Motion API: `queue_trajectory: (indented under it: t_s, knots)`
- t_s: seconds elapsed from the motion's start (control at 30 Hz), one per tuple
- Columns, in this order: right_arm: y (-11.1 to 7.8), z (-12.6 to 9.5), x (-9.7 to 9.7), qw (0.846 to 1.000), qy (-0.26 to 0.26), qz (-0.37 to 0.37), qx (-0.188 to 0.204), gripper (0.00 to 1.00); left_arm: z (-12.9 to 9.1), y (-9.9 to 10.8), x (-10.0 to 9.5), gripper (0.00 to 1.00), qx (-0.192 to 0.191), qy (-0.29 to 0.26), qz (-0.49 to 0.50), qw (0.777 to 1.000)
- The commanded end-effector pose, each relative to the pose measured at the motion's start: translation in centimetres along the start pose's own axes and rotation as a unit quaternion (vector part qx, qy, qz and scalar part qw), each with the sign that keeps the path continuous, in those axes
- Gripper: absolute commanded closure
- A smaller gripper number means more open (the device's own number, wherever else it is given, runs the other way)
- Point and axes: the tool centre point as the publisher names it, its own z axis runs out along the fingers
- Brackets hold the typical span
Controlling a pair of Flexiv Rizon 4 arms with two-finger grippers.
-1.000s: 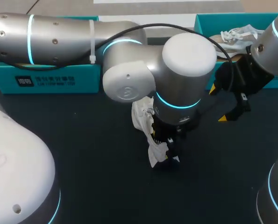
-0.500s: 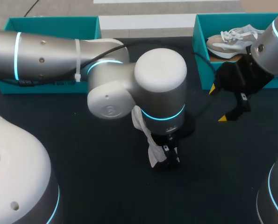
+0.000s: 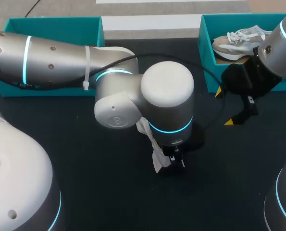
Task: Take the shoe out of the shoebox, open the shoe tongue, remove and reinsert the insole, then place the shoe into the shoebox
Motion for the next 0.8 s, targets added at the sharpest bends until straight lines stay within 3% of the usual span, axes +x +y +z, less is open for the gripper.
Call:
queue_trajectory:
  t_s: [0.03, 0.1, 0.13, 0.23, 0.43, 0.57, 0.8]
  knots:
    - [0.1, 0.1, 0.0, 1.0, 0.0, 0.0, 0.002, 0.0, 1.2, -0.2, 0.6, 0.16, -0.005, -0.001, 0.009, 1.0]
    - [0.1, 0.1, 0.0, 1.0, 0.0, 0.0, 0.002, 0.0, 1.6, 0.1, 0.7, 0.24, -0.006, 0.002, 0.014, 1.0]
    - [0.1, 0.1, 0.0, 1.0, 0.0, 0.0, 0.002, 0.0, 1.7, 0.3, 0.6, 0.37, -0.009, 0.004, 0.014, 1.0]
    - [0.1, 0.1, 0.0, 1.0, 0.0, 0.0, 0.002, 0.0, 1.9, 0.7, 0.7, 0.5, -0.012, 0.008, 0.014, 1.0]
    - [0.1, 0.1, 0.0, 1.0, 0.0, 0.0, 0.002, 0.0, 2.1, 1.5, 0.7, 0.68, -0.018, 0.027, 0.008, 0.999]
    - [0.1, 0.1, 0.0, 1.0, 0.0, 0.0, 0.002, 0.0, 2.0, 1.9, 0.6, 1.0, -0.021, 0.039, 0.003, 0.999]
    - [0.1, 0.1, 0.0, 1.0, 0.0, 0.0, 0.002, 0.0, 0.3, 2.8, 0.5, 1.0, -0.028, 0.072, -0.002, 0.997]
